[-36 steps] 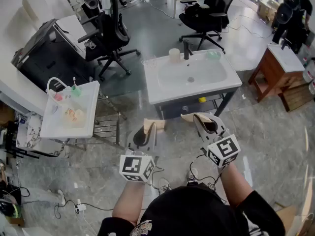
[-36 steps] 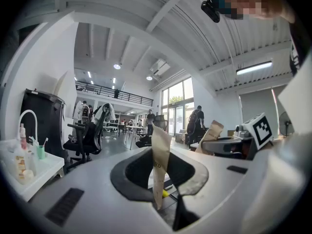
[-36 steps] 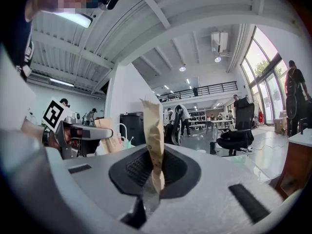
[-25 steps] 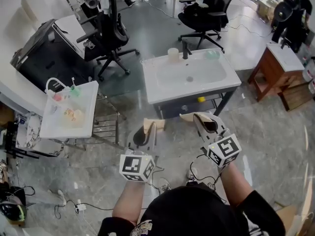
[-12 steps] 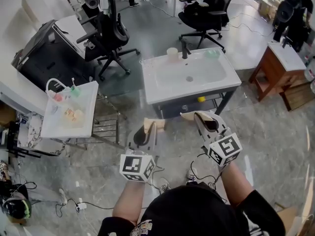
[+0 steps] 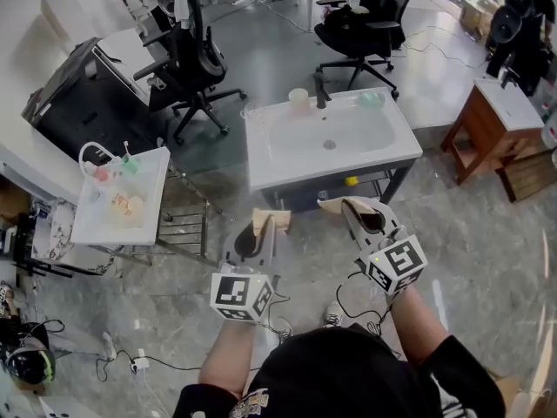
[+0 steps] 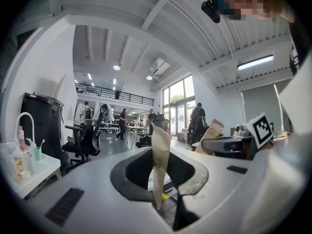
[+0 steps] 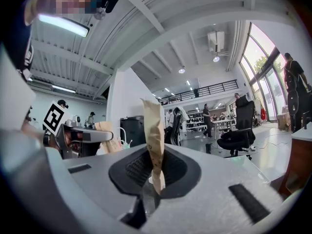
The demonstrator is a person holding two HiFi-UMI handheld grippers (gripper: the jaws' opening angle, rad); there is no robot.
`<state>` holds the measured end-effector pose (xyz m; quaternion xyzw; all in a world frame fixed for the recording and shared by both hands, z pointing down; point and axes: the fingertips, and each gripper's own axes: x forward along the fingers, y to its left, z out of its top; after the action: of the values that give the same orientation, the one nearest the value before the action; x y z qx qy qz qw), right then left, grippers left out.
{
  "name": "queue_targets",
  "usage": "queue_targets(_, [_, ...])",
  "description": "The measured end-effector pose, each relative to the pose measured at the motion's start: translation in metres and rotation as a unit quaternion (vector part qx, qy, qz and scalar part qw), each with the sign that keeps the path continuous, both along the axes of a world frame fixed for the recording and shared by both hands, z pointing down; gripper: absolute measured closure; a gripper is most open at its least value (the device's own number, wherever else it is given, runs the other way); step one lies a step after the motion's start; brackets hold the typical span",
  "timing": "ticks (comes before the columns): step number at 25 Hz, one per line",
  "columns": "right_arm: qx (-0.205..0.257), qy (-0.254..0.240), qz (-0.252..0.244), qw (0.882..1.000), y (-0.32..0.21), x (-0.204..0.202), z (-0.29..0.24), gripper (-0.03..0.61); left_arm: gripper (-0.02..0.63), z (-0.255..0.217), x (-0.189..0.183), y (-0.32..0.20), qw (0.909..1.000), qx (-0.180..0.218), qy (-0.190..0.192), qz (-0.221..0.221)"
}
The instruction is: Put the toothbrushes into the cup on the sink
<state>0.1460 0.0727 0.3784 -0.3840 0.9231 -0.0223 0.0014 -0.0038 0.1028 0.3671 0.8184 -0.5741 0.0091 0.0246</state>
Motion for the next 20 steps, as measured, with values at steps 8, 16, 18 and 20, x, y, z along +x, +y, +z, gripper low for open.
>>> queue_targets(8, [-0.001, 0.0, -0.001, 1.0, -0.024, 0.032, 0.001, 0.549, 0.549, -0.003, 0.025, -0.019, 0.9999, 0.004, -0.001, -0.012])
queue_targets(16, [-0.014, -0.004, 0.003, 1.0, -0.048, 0.041, 0.012, 0.549, 0.549, 0.003, 0.029, -0.043, 0.9999, 0.0, 0.001, -0.016])
queue_targets(18, [-0.016, -0.004, 0.004, 1.0, -0.055, 0.039, 0.014, 0.549, 0.549, 0.007, 0.026, -0.051, 0.9999, -0.002, 0.002, -0.016])
queue_targets(20, [-0.016, -0.004, 0.006, 1.0, -0.062, 0.036, 0.016, 0.549, 0.549, 0.01, 0.023, -0.059, 0.9999, -0.004, 0.004, -0.016])
